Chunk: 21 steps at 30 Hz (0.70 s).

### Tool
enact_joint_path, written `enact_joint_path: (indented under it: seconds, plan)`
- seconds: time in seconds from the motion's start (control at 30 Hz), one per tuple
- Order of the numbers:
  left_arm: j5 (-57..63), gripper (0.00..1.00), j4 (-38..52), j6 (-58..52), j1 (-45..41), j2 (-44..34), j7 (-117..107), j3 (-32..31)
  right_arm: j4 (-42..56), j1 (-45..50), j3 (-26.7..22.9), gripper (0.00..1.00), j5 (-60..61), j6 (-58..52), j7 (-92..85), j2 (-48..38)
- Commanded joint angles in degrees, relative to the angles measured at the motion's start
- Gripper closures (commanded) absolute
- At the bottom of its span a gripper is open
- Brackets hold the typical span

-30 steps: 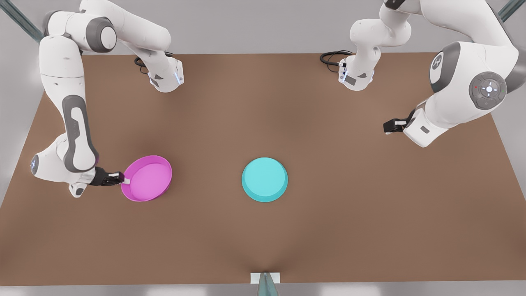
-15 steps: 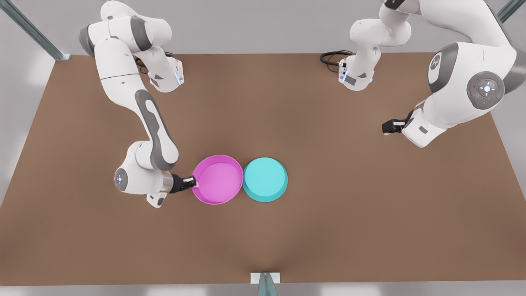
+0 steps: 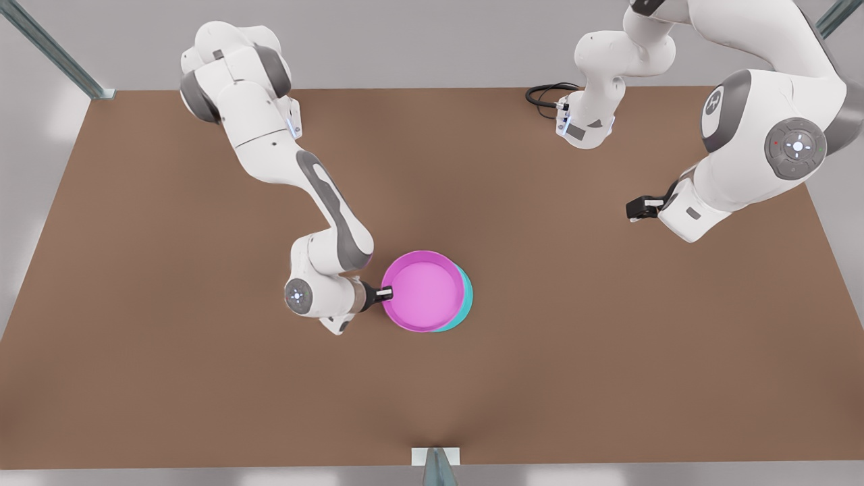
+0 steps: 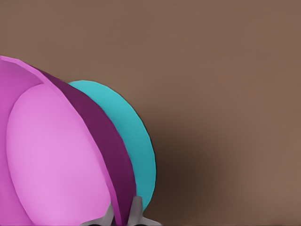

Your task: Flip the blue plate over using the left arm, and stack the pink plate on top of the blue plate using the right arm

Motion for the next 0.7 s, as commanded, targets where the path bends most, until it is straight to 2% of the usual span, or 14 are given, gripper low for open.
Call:
enact_joint_path:
  seconds: [0.0, 0.37, 0.4, 0.43, 0.67]
  plan:
    - [0.0, 0.0, 0.0, 0.02, 0.01, -0.07, 0.03, 0.06, -0.08, 0.69, 0.05, 0.79, -0.4, 2.75, 19.75, 0.21]
    - [0.0, 0.0, 0.08, 0.02, -0.78, -0.07, -1.02, -0.03, -0.34, 2.45, 0.31, 0.78, 0.66, 4.95, 19.4, 0.64]
    - [0.08, 0.0, 0.08, 0.02, -0.78, -0.07, -1.02, -0.03, -0.43, 2.36, 0.31, 0.71, 0.66, 5.03, 19.31, 0.64]
    - [0.08, 0.0, 0.08, 0.02, -0.78, -0.07, -1.02, -0.03, -1.22, 2.45, 0.31, 0.0, 0.57, 5.03, 19.48, 0.47]
    - [0.08, 0.0, 0.09, 0.11, -0.78, -0.15, -1.02, -0.03, -5.0, 2.18, 0.49, 0.0, 0.92, 6.62, 17.29, -2.87]
